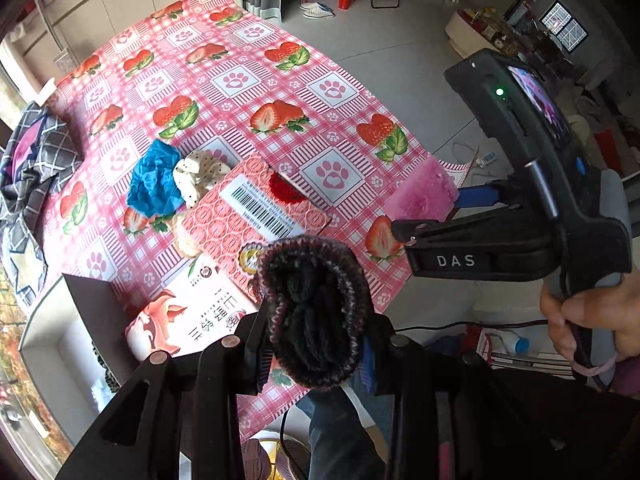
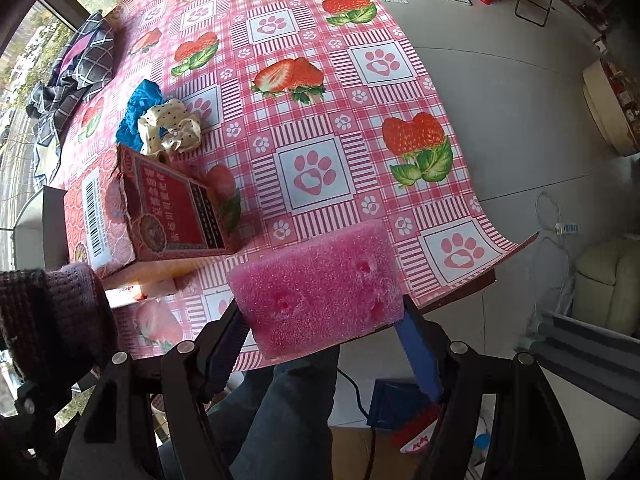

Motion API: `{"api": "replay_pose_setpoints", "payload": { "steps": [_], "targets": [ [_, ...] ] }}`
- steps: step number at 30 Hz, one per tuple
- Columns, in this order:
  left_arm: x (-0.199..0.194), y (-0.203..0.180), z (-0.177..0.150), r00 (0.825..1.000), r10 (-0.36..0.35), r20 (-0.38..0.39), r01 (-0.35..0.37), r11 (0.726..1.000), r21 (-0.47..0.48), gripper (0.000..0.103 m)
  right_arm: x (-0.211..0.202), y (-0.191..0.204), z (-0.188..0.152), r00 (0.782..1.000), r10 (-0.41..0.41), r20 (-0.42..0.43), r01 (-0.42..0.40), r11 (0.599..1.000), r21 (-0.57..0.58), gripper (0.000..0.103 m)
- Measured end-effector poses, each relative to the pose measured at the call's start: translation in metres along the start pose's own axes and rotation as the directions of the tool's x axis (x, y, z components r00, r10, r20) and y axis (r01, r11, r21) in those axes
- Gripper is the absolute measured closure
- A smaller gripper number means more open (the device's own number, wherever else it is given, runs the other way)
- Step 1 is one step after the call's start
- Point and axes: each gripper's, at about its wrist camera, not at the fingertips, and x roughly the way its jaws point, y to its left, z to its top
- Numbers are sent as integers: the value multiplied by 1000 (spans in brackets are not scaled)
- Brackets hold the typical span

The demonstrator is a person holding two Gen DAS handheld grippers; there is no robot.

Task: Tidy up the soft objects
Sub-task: 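Lift the knit hat and pink sponge and carry them toward the box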

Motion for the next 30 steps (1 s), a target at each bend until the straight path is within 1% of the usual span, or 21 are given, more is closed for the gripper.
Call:
{"api": "replay_pose_setpoints", "payload": {
  "steps": [5, 11, 15, 20, 25, 30],
  "targets": [
    [-5, 17, -28, 1000, 11, -14, -12, 999, -39, 65, 0, 21, -12, 1000, 14, -11, -15, 998, -53, 29],
    [-8, 43, -57, 999, 32, -32, -36, 991, -132, 66, 4, 44, -27, 999, 34, -39, -38, 992, -120, 29],
    [-10, 61, -78, 998, 50, -45, -58, 976, -209, 66, 6, 61, -35, 998, 33, -51, -42, 984, -171, 29],
    [-19, 84, -101, 997, 70, -35, -77, 948, -310, 66, 9, 83, -43, 997, 39, -70, -54, 971, -235, 29],
    [-29, 98, -116, 996, 91, -20, -91, 923, -373, 66, 10, 112, -48, 994, 51, -92, -78, 943, -322, 29],
    [-36, 112, -133, 994, 105, -14, -101, 900, -425, 66, 10, 150, -57, 992, 54, -112, -98, 893, -439, 29]
  ]
}}
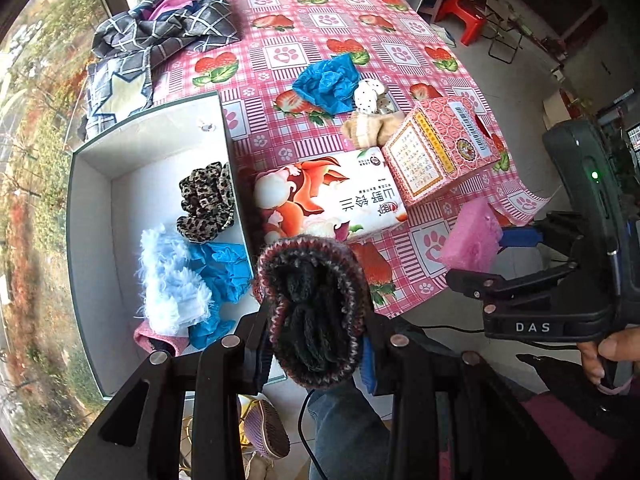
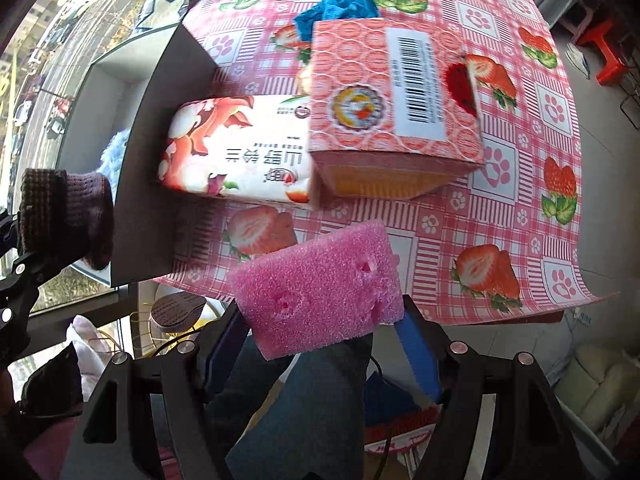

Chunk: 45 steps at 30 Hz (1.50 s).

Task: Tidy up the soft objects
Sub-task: 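Lift the knit hat and pink sponge and carry them toward the box, then open both grippers over the box to drop the hat and sponge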

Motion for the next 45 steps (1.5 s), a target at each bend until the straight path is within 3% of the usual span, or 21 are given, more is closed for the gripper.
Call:
{"api": "replay_pose_setpoints", "payload": {
  "steps": [9, 22, 33, 45],
  "targets": [
    [-11, 49, -18, 999, 36, 38, -30, 986, -165, 66, 1, 62, 22, 1000, 14, -14, -16, 984, -177, 29],
    [-18, 129, -29, 981, 187, 50, -153, 907, -392, 66, -25, 138, 76, 998, 44, 55, -26, 958, -285, 29],
    [-8, 158, -12, 978, 208, 33, -172, 878, -448, 66, -37, 175, 115, 994, 65, 91, -33, 949, -313, 29],
    [7, 165, 9, 981, 192, 10, -165, 870, -465, 65, -36, 176, 147, 993, 61, 98, -31, 958, -285, 29]
  ]
}}
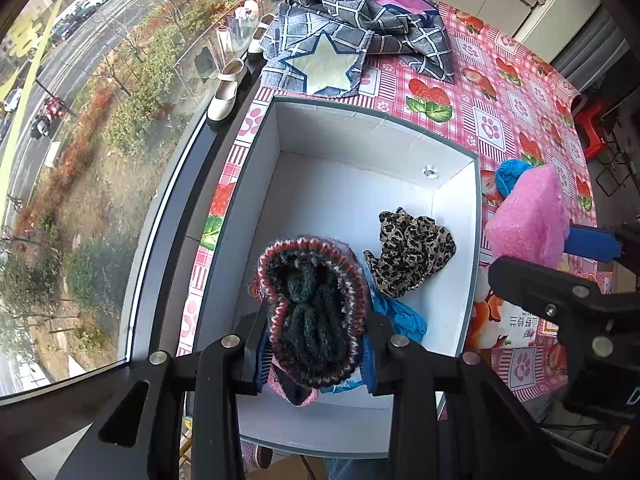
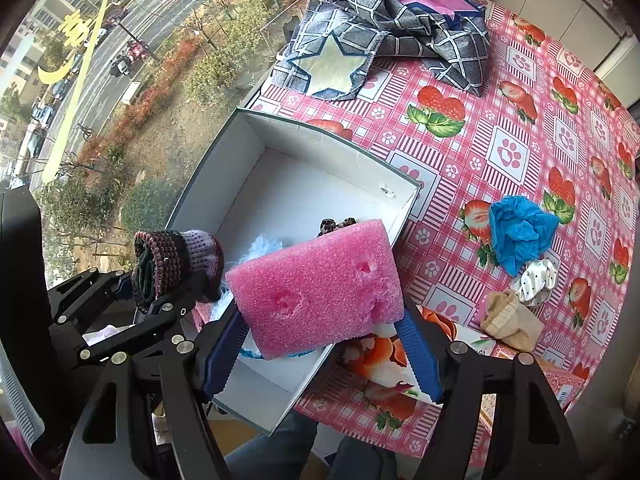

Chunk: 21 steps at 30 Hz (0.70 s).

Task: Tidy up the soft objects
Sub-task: 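Open both grippers over the box to drop the hat and sponge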

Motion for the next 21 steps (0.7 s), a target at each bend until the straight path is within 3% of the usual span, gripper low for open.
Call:
{"api": "replay_pose_setpoints", "payload": {
  "steps": [21],
  "targets": [
    [8, -5, 11, 1000, 1, -14, -1, 1000, 1, 65, 3, -9, 7, 1000, 5, -11, -5, 1000, 16, 29]
  ]
}}
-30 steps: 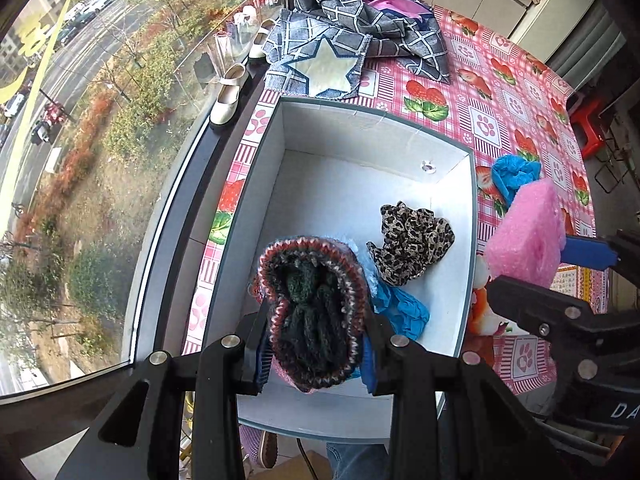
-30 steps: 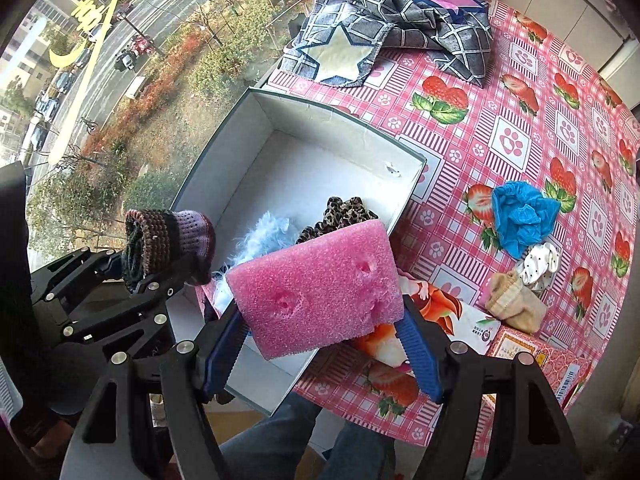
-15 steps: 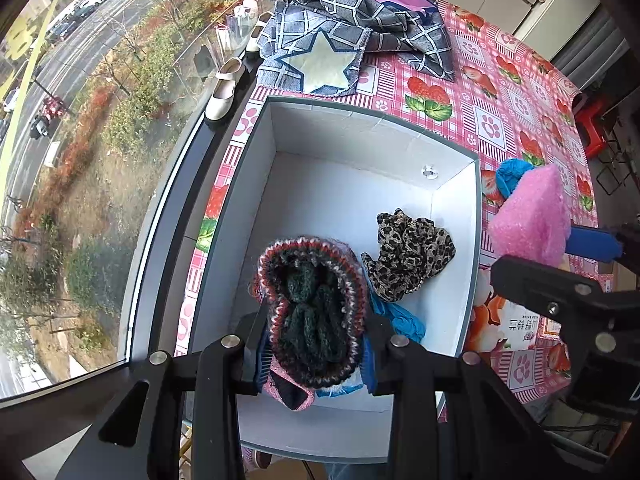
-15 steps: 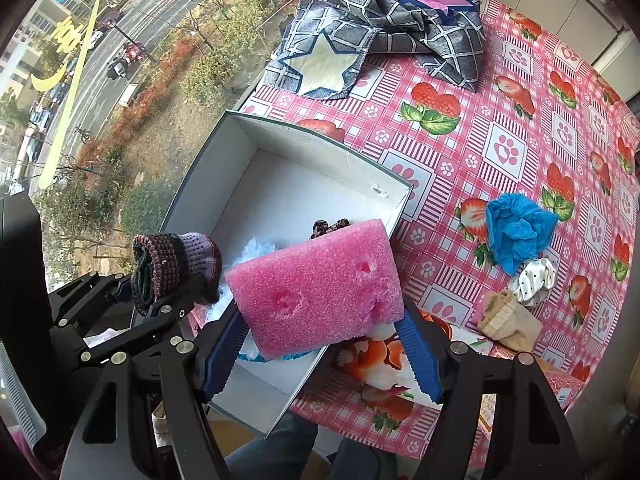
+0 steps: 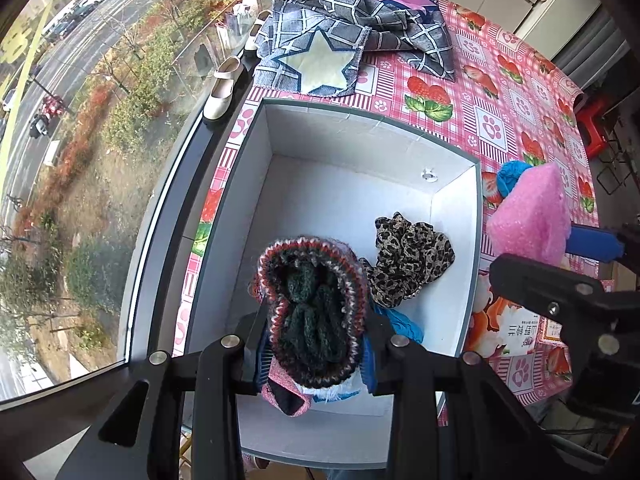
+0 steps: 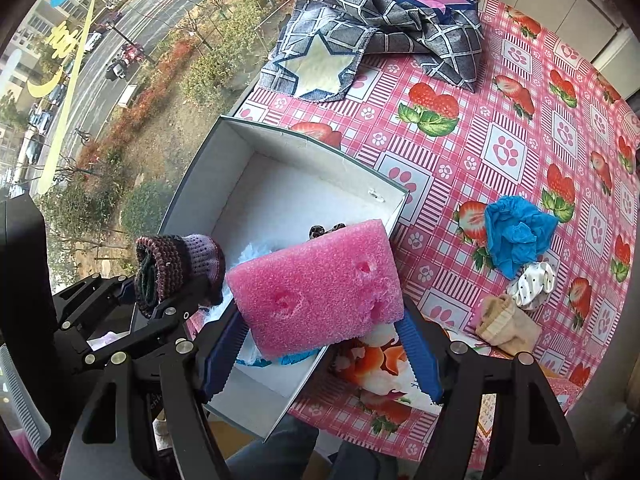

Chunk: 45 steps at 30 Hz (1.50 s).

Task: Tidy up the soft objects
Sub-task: 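Open both grippers over the box to drop the hat and sponge, then withdraw both grippers from the box toward the remaining table items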

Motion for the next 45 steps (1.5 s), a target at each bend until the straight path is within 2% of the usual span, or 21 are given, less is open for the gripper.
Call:
{"api": "replay_pose_setpoints", "payload": {
  "steps": [17, 20, 22, 23, 25, 27, 31, 33, 36, 37, 38, 45],
  "targets": [
    [4, 2, -1, 1000, 0, -8, 0, 1000, -5, 65, 4, 7, 8, 1000, 7, 3, -7, 1000, -7, 29],
    [2, 3, -2, 1000, -20, 1, 20, 1000, -7, 55, 4, 9, 9, 1000, 31, -4, -31, 999, -17, 29],
    [-1, 1, -3, 1000, -23, 18, 23, 1000, -3, 27, 3, 11, 9, 999, 41, -2, -41, 999, -24, 28],
    [-3, 0, -3, 999, -24, 29, 24, 1000, -1, 22, 3, 12, 9, 999, 43, -2, -43, 999, -27, 28],
    [-6, -2, -3, 999, -31, 34, 31, 999, 8, 21, 3, 13, 8, 998, 55, -8, -55, 998, -31, 25],
    [-6, -3, -3, 999, -32, 28, 32, 999, 6, 20, 3, 15, 7, 998, 66, -12, -67, 997, -32, 16],
    [-4, -1, -5, 999, -42, 30, 43, 999, -27, 13, 0, 15, 6, 997, 70, -15, -71, 997, -36, 16],
    [-5, 2, -6, 998, -53, 38, 54, 997, -50, 13, -1, 13, 6, 997, 74, -21, -75, 997, -32, 16],
    [-4, 7, -5, 996, -74, 48, 78, 993, -87, 10, -3, 8, 5, 998, 60, -11, -60, 998, -17, 0],
    [-3, 9, -5, 995, -79, 52, 84, 992, -98, 2, -5, 5, 5, 998, 60, -4, -60, 998, -10, 0],
    [-3, 11, -3, 994, -88, 61, 94, 989, -111, 1, -7, 2, 4, 998, 69, -4, -69, 998, -1, 0],
    [-9, 13, 3, 987, -134, 90, 146, 978, -149, 0, -32, -23, 2, 991, 130, 24, -131, 988, 80, 0]
  ]
}}
